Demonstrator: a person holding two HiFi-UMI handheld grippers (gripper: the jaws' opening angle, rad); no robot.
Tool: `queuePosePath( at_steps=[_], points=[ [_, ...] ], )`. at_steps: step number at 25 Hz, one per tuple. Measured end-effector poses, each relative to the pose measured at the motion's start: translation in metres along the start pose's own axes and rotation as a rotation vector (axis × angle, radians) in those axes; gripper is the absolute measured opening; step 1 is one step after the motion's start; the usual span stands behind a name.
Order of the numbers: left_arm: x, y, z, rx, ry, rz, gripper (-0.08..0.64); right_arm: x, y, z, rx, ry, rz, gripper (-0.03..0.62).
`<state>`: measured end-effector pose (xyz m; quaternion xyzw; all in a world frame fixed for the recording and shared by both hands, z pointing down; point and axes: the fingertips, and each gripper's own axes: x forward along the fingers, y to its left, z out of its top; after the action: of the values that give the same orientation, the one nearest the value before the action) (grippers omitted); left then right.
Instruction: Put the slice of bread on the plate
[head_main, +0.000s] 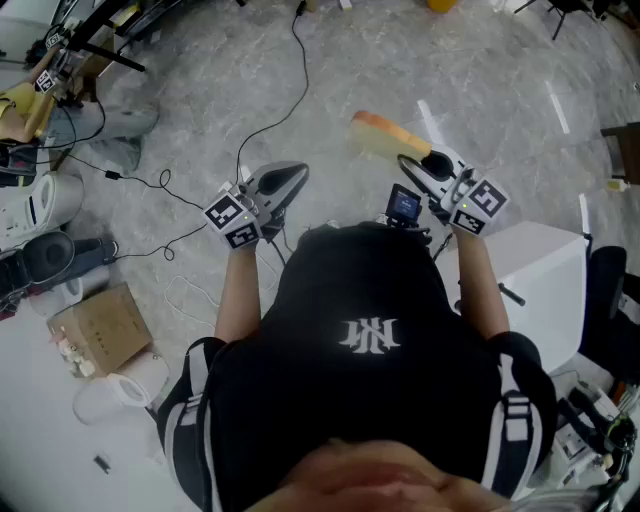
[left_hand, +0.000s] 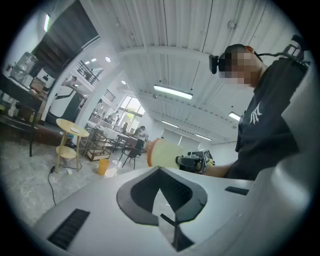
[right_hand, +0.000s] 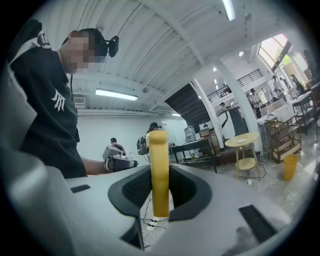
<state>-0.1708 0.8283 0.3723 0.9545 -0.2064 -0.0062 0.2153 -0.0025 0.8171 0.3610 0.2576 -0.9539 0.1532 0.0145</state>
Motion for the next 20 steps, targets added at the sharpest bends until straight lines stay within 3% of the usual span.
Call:
queuePosePath(
  at_steps=[7, 12, 20],
  points=[
    [-0.01, 0.001, 0.003, 0.062, 0.038, 0.028, 0.012, 0.001, 0.0, -0.004, -0.006, 0.016, -0.02, 0.087],
    [-0.027, 0.013, 0.017, 0.05, 0.001, 0.09, 0.012, -0.001, 0.002, -0.001, 0.008, -0.007, 0.004, 0.091],
    [-0.009, -0.002, 0.003, 0.062, 0.044, 0.045, 0.012, -0.002, 0.0, -0.001, 0.005, -0.003, 0.01, 0.092]
  ],
)
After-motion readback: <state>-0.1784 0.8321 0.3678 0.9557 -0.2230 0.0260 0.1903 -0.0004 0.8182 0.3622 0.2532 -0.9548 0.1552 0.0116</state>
